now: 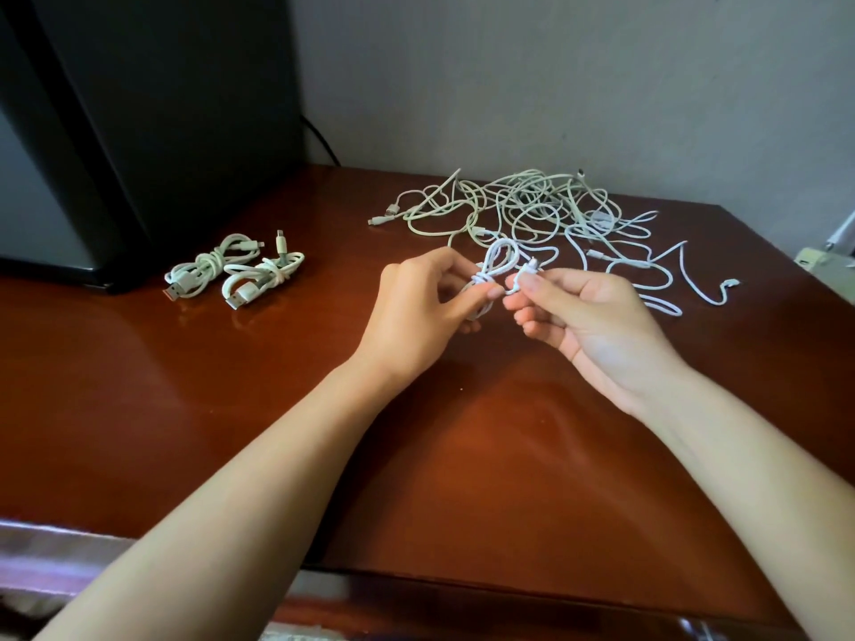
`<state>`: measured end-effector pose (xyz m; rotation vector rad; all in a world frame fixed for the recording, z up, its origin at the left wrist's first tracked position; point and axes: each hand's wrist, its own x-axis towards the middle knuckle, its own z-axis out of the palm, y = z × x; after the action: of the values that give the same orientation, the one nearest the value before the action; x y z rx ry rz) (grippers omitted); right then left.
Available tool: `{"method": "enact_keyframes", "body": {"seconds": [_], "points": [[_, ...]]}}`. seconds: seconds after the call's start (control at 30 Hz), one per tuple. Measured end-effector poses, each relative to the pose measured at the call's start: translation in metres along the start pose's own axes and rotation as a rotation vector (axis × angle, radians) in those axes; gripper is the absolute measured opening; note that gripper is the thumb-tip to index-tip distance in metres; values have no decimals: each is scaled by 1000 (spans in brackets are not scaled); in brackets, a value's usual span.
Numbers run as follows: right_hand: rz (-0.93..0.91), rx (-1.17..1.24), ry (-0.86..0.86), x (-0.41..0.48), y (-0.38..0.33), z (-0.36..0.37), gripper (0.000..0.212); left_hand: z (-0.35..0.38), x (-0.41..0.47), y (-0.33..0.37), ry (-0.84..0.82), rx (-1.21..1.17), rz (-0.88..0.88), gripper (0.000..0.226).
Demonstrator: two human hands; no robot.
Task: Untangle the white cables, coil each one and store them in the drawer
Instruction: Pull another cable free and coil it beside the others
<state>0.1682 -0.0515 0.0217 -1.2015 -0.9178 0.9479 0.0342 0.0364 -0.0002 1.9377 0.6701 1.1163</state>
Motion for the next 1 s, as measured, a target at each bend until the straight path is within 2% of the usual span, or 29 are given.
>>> {"method": "enact_keyframes", "body": {"seconds": [0.17,0.33,0.53,0.73,0.83,1.0], "points": [[35,-106,8,0,-2,-4,23,3,-1,1,-20,45,41,23],[136,-138,-31,1,-4,-6,28,2,-1,-5,-58,219,186,26],[185,-106,9,2,-4,-6,23,1,-1,-10,-60,340,337,23],[131,-131,66,2,2,-5,18,-1,1,-11,-89,334,364,23],[94,-41,19,3,4,-4,8,-1,1,-10,-112,274,340,18],[68,57,-33,4,0,-9,10,1,-2,-6,-153,144,263,14]]}}
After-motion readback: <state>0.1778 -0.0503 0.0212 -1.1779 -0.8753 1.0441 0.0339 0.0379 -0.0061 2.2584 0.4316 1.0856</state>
